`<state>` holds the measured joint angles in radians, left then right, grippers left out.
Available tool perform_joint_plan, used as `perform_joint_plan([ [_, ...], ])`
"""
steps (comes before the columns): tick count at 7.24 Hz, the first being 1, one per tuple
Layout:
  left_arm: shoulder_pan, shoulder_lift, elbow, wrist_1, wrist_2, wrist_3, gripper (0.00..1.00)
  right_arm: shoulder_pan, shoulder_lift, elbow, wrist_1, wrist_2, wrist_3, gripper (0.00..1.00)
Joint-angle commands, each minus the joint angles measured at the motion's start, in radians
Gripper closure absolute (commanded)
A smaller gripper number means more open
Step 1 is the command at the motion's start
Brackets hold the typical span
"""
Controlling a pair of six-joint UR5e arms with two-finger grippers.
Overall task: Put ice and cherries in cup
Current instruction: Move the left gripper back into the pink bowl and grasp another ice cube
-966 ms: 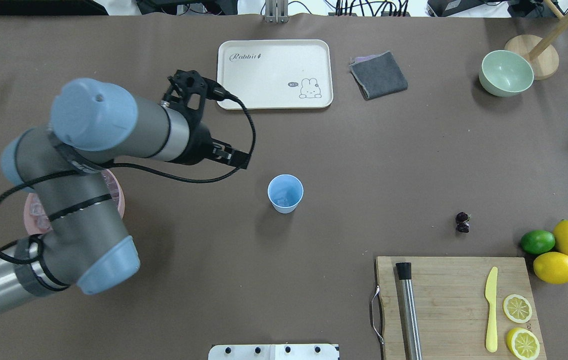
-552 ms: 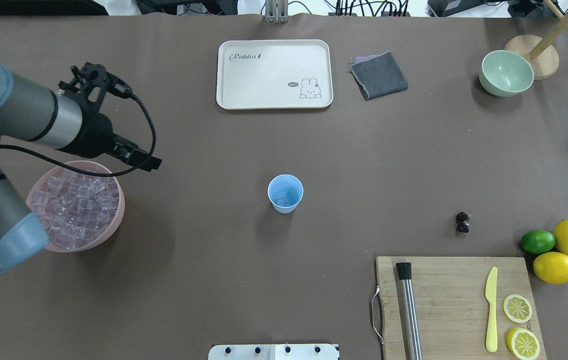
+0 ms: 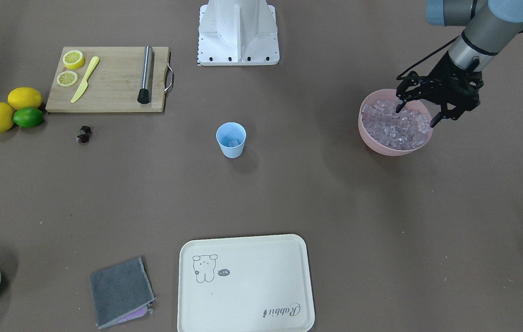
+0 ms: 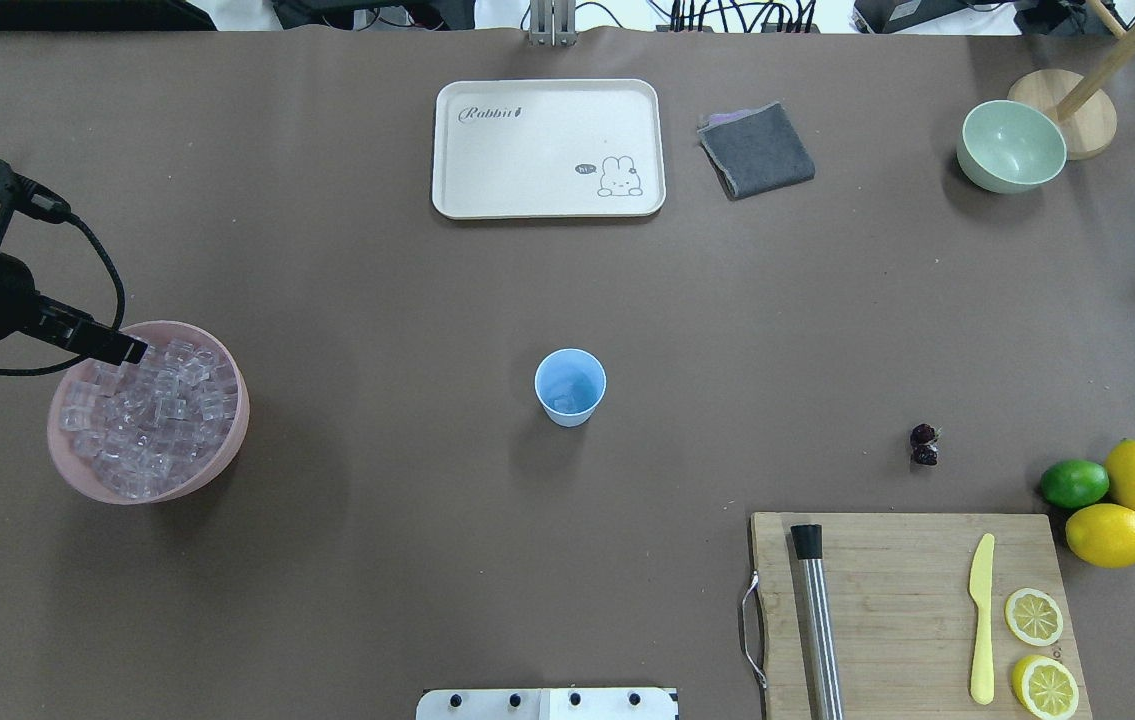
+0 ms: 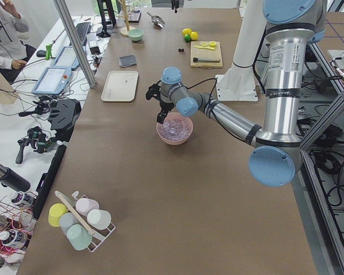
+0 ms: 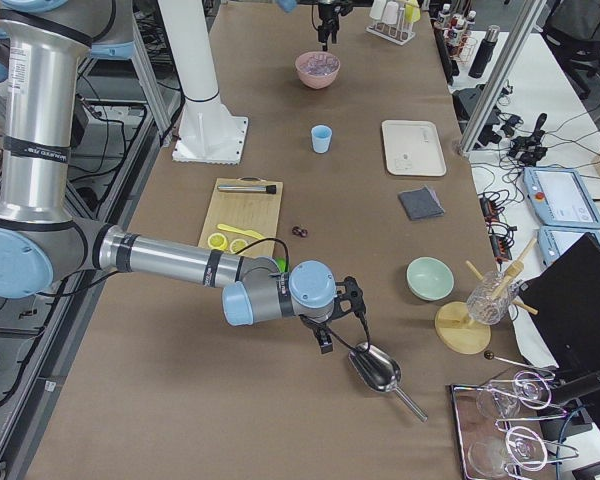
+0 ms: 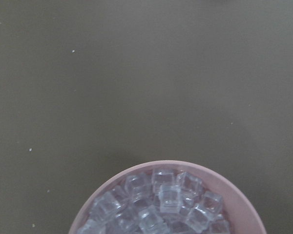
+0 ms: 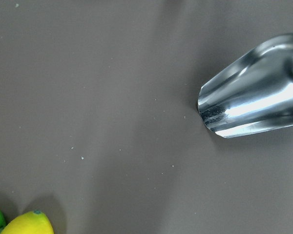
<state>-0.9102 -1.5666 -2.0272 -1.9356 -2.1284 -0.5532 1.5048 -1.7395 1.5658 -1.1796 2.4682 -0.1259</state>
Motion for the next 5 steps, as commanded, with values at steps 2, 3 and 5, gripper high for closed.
perform_joint_plan([
  [2, 0.031, 0.031, -0.007, -0.026, 0.058, -0.01, 0.06, 0.0, 0.0, 0.002, 0.0, 0.0, 0.0, 0.0],
  [3, 0.034, 0.027, 0.028, -0.026, 0.059, -0.011, 0.06, 0.0, 0.0, 0.002, 0.0, 0.002, 0.0, 0.0],
  [5, 0.034, 0.02, 0.044, -0.026, 0.059, -0.013, 0.06, 0.0, 0.0, 0.002, 0.0, 0.008, 0.0, 0.0],
])
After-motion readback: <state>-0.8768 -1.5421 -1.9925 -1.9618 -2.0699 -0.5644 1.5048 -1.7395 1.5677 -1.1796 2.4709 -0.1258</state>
